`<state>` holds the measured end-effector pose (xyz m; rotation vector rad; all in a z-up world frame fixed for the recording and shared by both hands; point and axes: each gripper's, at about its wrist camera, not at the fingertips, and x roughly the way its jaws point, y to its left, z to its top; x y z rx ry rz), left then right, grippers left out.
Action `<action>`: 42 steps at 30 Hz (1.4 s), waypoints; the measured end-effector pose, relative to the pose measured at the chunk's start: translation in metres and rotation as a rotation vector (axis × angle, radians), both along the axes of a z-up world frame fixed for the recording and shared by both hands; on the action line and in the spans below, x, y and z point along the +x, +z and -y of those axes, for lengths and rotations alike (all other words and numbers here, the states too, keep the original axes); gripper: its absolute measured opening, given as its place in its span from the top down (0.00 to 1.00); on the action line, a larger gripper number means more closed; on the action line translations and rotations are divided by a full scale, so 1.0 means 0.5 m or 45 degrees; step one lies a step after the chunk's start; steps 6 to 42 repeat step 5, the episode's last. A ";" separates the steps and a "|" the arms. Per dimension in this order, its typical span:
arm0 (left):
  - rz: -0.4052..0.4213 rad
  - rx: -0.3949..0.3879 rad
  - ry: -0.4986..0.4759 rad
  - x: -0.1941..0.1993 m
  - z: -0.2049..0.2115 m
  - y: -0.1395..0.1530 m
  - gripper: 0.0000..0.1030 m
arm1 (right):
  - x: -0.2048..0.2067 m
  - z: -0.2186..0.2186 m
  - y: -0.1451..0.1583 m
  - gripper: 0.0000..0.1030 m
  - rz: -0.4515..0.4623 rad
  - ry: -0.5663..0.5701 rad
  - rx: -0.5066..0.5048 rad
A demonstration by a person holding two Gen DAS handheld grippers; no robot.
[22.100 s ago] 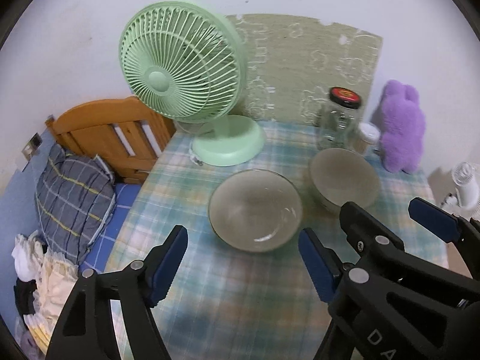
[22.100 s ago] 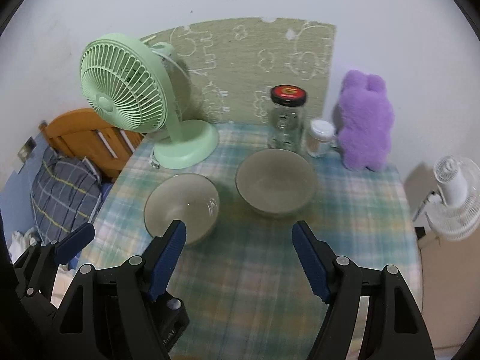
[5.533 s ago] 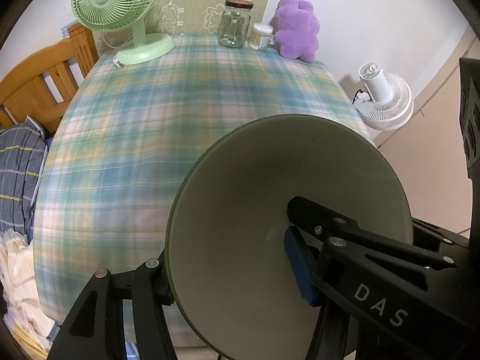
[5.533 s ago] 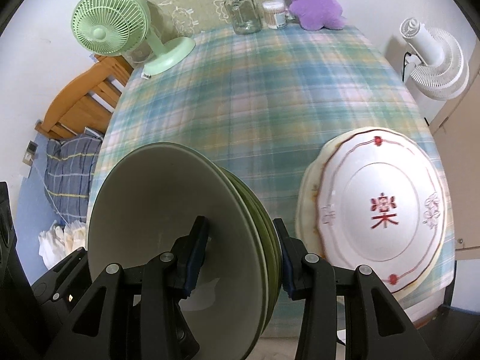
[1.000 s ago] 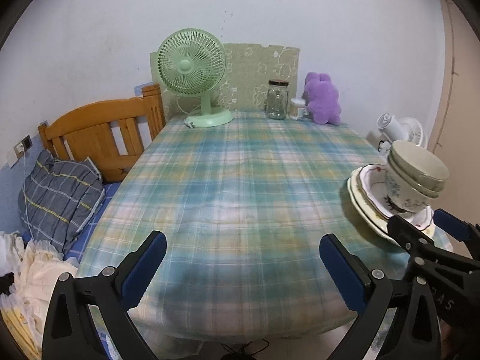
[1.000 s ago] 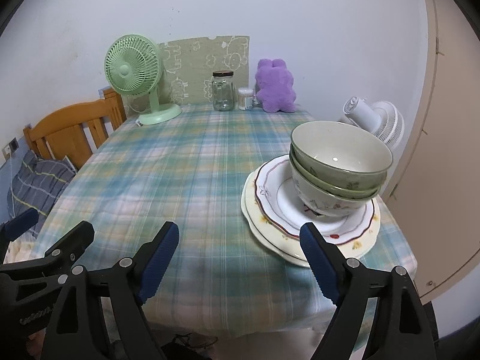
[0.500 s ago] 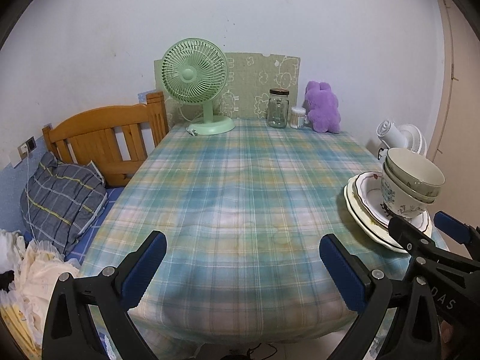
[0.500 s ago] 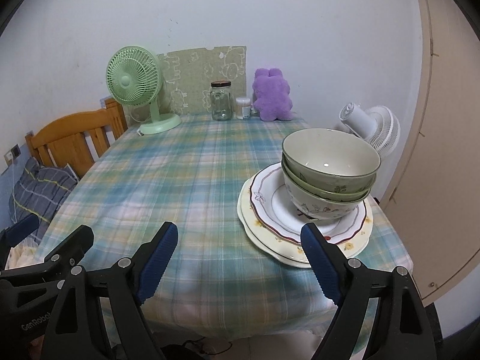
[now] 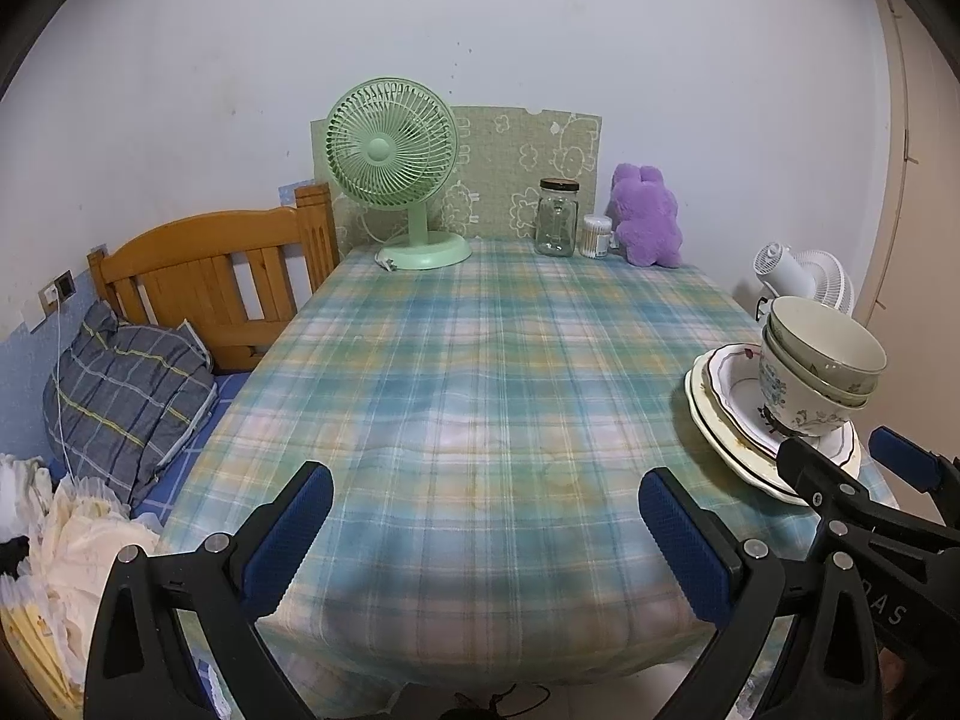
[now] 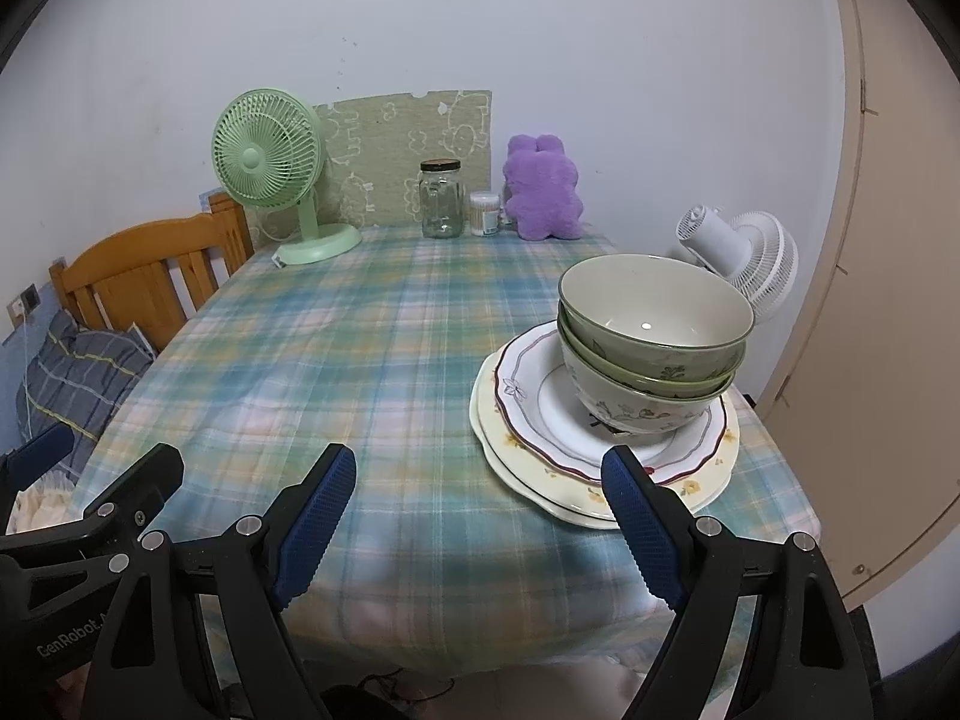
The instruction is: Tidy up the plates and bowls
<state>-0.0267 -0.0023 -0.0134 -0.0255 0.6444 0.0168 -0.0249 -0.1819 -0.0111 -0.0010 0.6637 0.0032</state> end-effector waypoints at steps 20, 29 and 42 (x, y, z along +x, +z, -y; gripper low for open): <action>-0.002 0.003 0.003 -0.004 0.002 0.000 0.00 | -0.001 0.001 -0.001 0.16 -0.004 0.001 0.004; -0.002 0.003 0.003 -0.004 0.002 0.000 0.00 | -0.001 0.001 -0.001 0.16 -0.004 0.001 0.004; -0.002 0.003 0.003 -0.004 0.002 0.000 0.00 | -0.001 0.001 -0.001 0.16 -0.004 0.001 0.004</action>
